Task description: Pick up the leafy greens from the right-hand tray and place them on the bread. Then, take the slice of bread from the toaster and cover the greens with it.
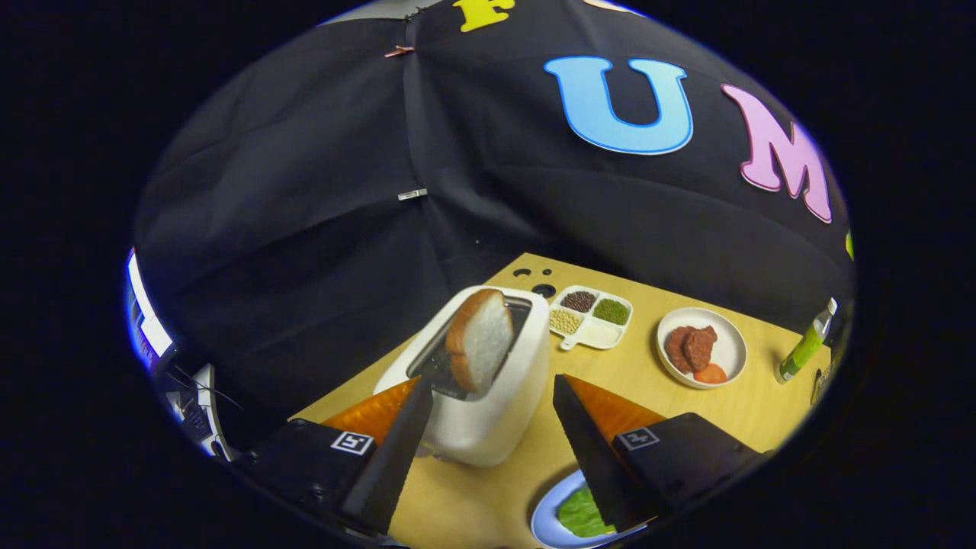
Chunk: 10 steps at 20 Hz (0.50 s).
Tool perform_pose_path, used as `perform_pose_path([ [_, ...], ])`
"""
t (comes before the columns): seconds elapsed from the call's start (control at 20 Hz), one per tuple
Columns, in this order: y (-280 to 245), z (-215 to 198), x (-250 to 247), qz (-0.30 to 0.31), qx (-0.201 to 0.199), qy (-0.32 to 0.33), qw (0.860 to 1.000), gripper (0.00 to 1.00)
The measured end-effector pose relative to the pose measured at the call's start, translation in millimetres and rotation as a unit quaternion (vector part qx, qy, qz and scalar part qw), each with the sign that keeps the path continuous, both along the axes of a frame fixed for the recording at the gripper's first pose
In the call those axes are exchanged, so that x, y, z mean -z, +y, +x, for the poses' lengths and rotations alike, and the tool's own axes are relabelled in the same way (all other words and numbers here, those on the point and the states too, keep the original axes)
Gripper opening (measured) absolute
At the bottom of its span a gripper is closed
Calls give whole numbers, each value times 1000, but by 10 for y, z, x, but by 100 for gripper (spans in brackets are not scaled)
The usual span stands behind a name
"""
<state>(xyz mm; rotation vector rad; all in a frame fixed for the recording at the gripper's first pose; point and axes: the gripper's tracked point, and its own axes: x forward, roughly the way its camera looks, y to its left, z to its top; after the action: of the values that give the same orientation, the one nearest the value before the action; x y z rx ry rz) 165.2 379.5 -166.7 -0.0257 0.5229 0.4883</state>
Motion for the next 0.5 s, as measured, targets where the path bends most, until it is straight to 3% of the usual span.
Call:
perform_pose_path([
  [0.25,315,317,42,-9,-1,-6,1000,99],
  [0.5,299,608,278,-45,32,-7,998,99],
])
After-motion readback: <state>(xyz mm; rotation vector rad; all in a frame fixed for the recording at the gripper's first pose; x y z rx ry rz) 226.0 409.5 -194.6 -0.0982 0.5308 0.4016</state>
